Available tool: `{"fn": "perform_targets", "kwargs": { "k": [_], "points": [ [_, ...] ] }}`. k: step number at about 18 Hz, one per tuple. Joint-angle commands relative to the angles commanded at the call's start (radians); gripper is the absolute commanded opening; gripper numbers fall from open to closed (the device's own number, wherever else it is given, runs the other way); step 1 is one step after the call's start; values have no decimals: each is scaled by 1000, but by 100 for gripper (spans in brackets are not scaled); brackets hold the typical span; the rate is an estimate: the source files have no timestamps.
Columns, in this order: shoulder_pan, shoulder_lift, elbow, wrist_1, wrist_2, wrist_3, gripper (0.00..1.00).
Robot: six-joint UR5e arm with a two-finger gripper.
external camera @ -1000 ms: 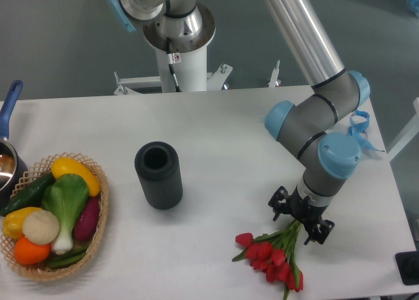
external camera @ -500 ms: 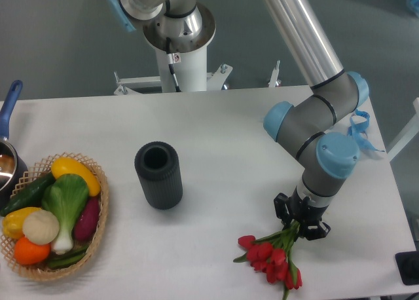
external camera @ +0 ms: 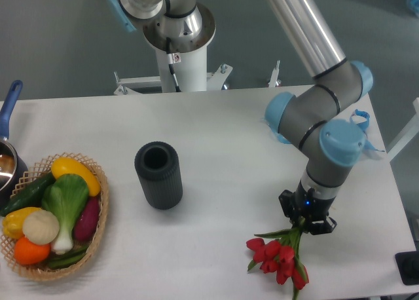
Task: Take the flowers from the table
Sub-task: 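Lift the gripped tulip bouquet up off the table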
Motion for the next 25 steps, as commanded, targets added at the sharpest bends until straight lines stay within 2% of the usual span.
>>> {"fn": "perform_targets", "kwargs": {
  "k": [3, 6, 11, 14, 18, 20, 25],
  "points": [
    [3, 94, -18, 0, -92, -100, 22],
    [14, 173, -29, 0, -245, -208, 22],
    [29, 272, -38, 0, -429, -373, 22],
    [54, 295, -66, 3, -561, -395, 22],
    [98, 296, -86, 5, -702, -388, 22],
    [116, 298, -104, 24, -767, -379, 22],
    [144, 325, -153, 60, -806, -368, 22]
  ]
}}
